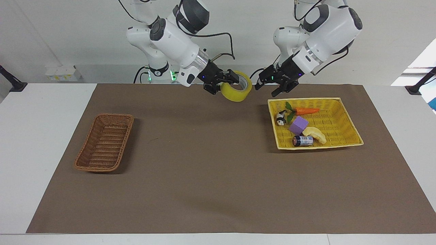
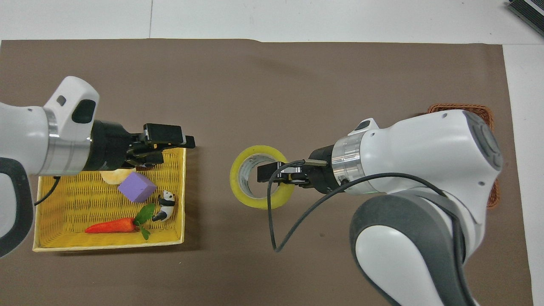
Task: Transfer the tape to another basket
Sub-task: 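Carry the tape with the right gripper and lower it into the wicker basket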
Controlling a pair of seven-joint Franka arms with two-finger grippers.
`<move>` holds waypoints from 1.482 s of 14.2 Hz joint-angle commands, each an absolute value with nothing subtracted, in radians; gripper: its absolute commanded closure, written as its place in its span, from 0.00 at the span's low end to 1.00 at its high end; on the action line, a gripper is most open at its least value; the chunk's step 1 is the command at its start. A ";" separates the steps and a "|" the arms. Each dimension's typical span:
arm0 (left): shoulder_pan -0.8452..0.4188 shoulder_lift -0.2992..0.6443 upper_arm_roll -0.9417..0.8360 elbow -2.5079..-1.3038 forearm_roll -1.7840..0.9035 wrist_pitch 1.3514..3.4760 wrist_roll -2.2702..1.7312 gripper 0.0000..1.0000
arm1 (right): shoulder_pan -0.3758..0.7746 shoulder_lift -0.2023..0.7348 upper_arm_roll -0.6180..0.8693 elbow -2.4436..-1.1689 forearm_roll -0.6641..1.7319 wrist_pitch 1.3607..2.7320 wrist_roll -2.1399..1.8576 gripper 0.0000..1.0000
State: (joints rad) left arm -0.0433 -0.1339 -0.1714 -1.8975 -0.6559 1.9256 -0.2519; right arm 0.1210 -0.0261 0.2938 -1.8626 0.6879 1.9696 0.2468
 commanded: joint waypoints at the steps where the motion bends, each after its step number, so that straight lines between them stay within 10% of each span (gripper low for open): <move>1: 0.029 -0.123 -0.181 -1.867 -0.573 1.910 -0.259 0.00 | 0.106 -0.086 0.229 -1.836 0.609 1.878 0.233 1.00; 10: 0.086 -0.100 -0.181 -1.747 -0.028 1.752 -0.063 0.00 | 0.083 -0.123 -0.099 -1.847 0.312 1.755 0.066 1.00; 21: 0.156 -0.107 -0.179 -1.640 0.034 1.516 0.120 0.00 | 0.080 0.215 -0.446 -1.882 0.399 1.959 -0.602 1.00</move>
State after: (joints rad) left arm 0.1366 -0.1151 -0.1680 -1.6787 0.0239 1.5613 0.0795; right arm 0.0809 0.2024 -0.4205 -1.8874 0.3733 1.9523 -0.5061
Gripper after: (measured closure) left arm 0.000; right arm 1.000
